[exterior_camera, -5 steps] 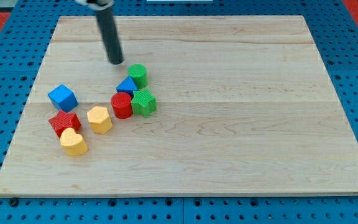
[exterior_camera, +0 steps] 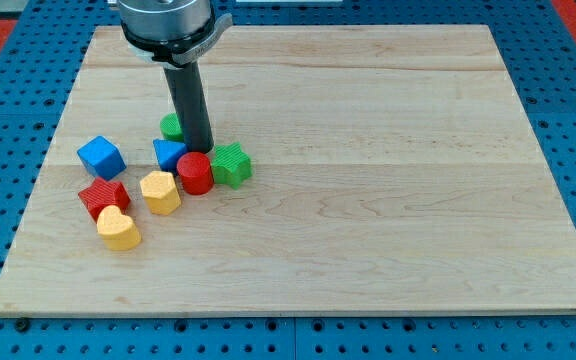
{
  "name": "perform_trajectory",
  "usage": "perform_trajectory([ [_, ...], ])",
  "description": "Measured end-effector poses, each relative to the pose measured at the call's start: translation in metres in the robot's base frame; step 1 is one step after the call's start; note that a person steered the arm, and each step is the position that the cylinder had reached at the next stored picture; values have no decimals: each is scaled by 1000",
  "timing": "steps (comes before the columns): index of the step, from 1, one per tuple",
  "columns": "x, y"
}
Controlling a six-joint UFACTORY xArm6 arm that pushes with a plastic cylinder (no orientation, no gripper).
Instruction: Slightly move the red circle in between the yellow hexagon and green star
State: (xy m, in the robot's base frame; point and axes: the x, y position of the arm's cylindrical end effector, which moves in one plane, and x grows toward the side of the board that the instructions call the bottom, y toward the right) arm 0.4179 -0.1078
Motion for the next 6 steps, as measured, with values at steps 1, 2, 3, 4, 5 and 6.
perform_trajectory([
  [1,22,-5],
  [2,-16,1],
  [3,-59,14],
  [4,-54,-26],
  [5,-12,-63],
  [6,23,-77],
])
